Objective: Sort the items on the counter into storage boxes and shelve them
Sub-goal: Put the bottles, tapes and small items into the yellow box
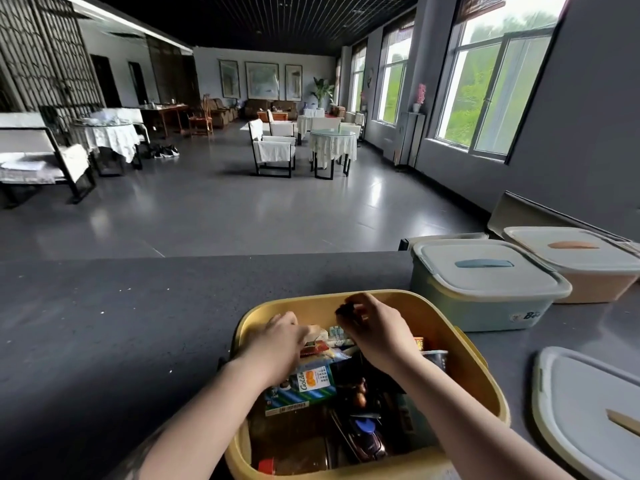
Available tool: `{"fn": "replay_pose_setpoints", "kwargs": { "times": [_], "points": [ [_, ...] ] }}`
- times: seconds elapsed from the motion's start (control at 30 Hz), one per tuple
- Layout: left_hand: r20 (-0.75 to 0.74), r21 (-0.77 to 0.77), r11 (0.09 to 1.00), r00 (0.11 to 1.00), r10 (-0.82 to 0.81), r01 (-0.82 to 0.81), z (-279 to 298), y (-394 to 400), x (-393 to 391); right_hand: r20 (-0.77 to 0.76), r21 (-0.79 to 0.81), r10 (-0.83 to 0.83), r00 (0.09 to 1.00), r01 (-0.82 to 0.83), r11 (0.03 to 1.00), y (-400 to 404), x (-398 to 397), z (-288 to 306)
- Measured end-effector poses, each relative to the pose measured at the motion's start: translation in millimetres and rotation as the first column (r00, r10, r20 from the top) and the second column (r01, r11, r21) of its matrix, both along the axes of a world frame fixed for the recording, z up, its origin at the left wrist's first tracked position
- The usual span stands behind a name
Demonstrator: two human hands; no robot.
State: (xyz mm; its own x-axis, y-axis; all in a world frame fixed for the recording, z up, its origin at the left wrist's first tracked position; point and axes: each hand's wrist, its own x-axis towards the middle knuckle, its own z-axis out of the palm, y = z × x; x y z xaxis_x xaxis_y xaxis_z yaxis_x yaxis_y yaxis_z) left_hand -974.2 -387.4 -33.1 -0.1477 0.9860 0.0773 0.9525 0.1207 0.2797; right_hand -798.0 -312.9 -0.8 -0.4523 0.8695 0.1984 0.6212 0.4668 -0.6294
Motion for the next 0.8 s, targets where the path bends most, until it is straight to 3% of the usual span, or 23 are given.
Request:
{"fn": "replay_pose_setpoints", "kwargs": {
  "times": [0.13,0.47,0.8],
  "points": [
    [0.109,0.008,0.998,0.992,0.067,-0.068,-3.3,6.0,-4.3,0.172,0.007,0.011,0.985,-0.012,1.000,6.5,-21.6,-10.4],
    [0.124,0.023,0.998,0.990,0.062,-0.066,-3.3,2.1,-4.7,0.230,-0.145,0.104,0.968,-0.072,0.987,9.2,-25.6,-36.4],
    [0.080,0.196,0.973,0.991,0.104,-0.118,-3.9,3.6,-1.4,0.274,-0.027,0.081,0.958,-0.076,0.997,5.5,-22.0,-27.1]
  ]
}}
